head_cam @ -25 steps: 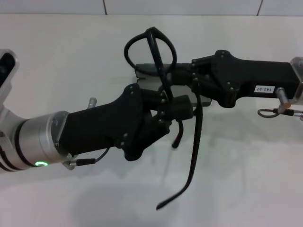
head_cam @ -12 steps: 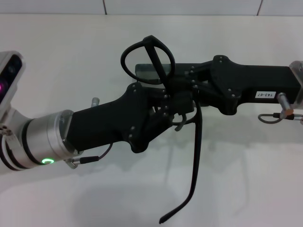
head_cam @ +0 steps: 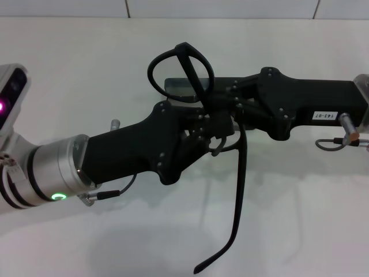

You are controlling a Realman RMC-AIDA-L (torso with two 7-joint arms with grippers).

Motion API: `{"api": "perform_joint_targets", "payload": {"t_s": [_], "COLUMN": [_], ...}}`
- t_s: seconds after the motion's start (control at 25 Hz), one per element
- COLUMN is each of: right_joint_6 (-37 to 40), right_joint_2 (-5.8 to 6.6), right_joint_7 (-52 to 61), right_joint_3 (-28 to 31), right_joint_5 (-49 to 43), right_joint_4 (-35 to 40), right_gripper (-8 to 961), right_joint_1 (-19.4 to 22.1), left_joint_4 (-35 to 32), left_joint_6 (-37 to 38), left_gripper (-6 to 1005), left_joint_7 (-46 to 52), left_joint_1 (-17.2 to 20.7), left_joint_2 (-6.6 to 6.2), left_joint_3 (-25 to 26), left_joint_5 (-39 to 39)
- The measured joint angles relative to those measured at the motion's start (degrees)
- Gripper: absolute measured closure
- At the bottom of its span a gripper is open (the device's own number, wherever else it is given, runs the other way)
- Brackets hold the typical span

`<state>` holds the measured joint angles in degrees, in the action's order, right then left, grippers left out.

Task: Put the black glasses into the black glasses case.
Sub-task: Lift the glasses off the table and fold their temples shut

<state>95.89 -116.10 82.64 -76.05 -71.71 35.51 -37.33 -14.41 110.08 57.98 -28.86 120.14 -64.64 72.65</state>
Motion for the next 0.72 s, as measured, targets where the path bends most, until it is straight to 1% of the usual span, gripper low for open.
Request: {"api": "perform_joint_targets", "payload": {"t_s": [0.16, 0.32, 0.48, 0.52, 0.56, 0.6, 0.72], "right_joint_6": [-0.5, -1.4, -0.1, -0.1, 1.0, 3.8, 8.2], "right_joint_2": [0.0, 0.14, 0.51, 0.51, 0.56, 0.59, 0.56], "right_joint_7": [-0.2, -0.6, -0.6, -0.6, -0.6, -0.6, -0.7], "right_joint_3": [0.1, 0.6, 4.2, 4.2, 5.8, 9.6, 14.7], "right_joint_5": [0.0, 0.0, 0.0, 0.0, 0.0, 0.0, 0.2], "right_joint_4": [0.0, 0.0, 0.0, 0.0, 0.3, 0.9, 1.3], "right_gripper": [897, 897, 897, 897, 897, 897, 897], "right_joint_1": [0.3, 0.7, 1.6, 1.6, 2.0, 2.7, 2.9], "left_joint_4": [0.0, -0.4, -0.4, -0.4, -0.3, -0.2, -0.1], "left_joint_6": [0.2, 2.6, 3.9, 3.9, 3.9, 3.8, 3.4], "left_gripper": [963, 963, 963, 963, 963, 963, 963], "left_joint_7": [0.0, -0.8, -1.6, -1.6, -1.6, -1.6, -1.7], "left_joint_1": [0.0, 0.0, 0.1, 0.1, 0.1, 0.2, 0.1], "left_joint_2": [0.0, -0.06, -0.17, -0.17, -0.19, -0.21, -0.25], "left_joint_3": [0.0, -0.3, -0.3, -0.2, -0.1, 0.0, -0.1], "left_joint_5": [-0.2, -0.2, -0.2, -0.2, -0.2, -0.2, -0.2]}}
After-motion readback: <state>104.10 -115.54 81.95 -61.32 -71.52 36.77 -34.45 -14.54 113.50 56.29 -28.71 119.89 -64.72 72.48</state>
